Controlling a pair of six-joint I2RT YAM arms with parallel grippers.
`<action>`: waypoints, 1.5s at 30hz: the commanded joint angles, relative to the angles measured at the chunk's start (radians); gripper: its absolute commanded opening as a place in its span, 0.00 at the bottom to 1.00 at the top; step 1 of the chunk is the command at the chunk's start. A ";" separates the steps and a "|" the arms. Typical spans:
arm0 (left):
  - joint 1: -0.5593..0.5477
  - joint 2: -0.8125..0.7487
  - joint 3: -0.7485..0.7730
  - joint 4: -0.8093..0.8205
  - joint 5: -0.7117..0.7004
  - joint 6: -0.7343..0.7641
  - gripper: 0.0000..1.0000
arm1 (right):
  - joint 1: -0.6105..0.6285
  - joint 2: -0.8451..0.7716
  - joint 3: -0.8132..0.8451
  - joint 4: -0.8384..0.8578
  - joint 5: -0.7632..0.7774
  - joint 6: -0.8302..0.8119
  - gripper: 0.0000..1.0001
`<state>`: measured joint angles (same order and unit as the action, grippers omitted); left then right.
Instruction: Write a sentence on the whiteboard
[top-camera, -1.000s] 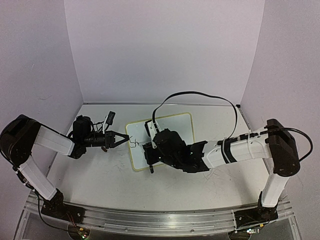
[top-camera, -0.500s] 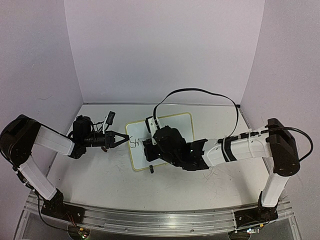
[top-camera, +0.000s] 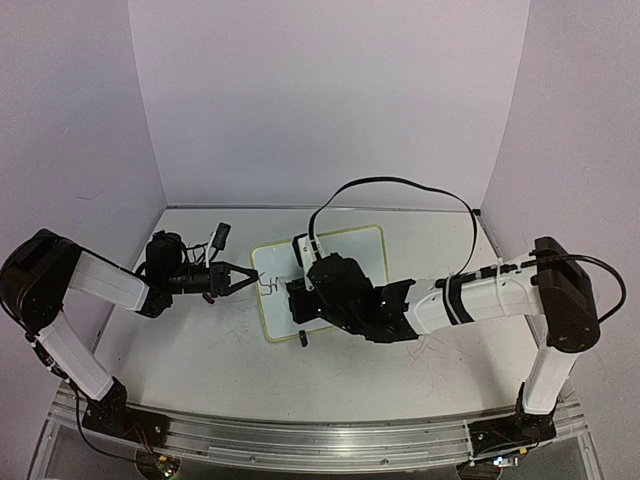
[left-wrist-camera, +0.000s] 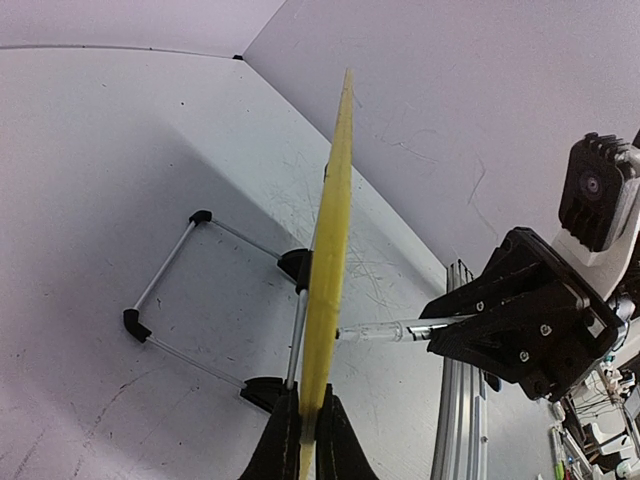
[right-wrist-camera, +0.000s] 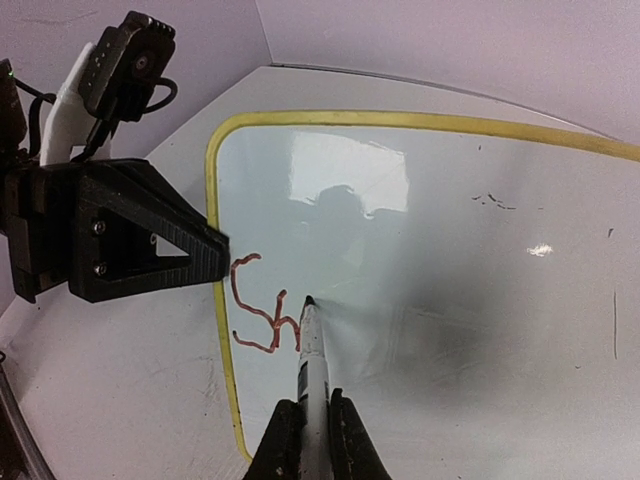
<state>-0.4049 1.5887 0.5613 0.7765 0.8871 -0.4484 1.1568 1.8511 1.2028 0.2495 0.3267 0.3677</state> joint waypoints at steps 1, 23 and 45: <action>-0.012 -0.013 0.000 0.006 0.062 -0.016 0.00 | -0.015 -0.026 -0.027 -0.005 0.031 0.029 0.00; -0.012 -0.008 0.000 0.004 0.063 -0.012 0.00 | 0.002 -0.033 -0.075 -0.028 -0.012 0.071 0.00; -0.011 -0.007 -0.001 -0.002 0.054 0.005 0.00 | 0.018 -0.272 -0.292 0.239 -0.002 -0.037 0.00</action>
<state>-0.4049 1.5890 0.5613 0.7773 0.8913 -0.4433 1.1687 1.6828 0.9813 0.3368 0.2957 0.3765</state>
